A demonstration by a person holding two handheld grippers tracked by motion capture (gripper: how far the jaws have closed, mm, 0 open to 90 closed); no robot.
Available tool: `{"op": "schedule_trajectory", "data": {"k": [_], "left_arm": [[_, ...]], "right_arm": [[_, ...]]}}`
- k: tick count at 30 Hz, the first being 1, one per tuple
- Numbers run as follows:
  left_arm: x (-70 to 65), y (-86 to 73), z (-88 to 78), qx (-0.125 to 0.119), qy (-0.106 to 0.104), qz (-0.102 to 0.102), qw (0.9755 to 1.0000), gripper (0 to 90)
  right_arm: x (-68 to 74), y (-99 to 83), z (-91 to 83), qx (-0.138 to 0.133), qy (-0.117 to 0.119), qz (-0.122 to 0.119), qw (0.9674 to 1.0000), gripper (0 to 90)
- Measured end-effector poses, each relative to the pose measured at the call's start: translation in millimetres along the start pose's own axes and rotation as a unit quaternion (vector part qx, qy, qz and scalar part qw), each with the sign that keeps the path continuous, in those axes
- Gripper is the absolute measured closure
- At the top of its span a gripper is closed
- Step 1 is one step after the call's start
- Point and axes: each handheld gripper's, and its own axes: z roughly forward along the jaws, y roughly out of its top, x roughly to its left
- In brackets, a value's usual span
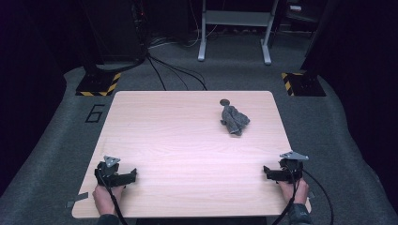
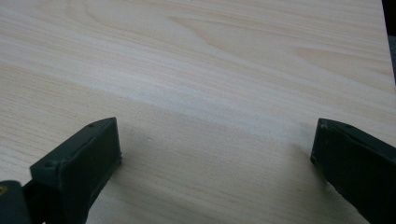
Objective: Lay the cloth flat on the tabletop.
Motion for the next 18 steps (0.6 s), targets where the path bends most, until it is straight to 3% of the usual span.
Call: {"op": "schedule_trajectory", "data": {"k": [18], "left_arm": [[-0.4, 0.2, 0.2, -0.001, 0.001, -0.001, 1.0000, 0.1]], "right_arm": [[-0.2, 2.4, -0.1, 0.012, 0.000, 0.007, 0.9999, 0.0]]}}
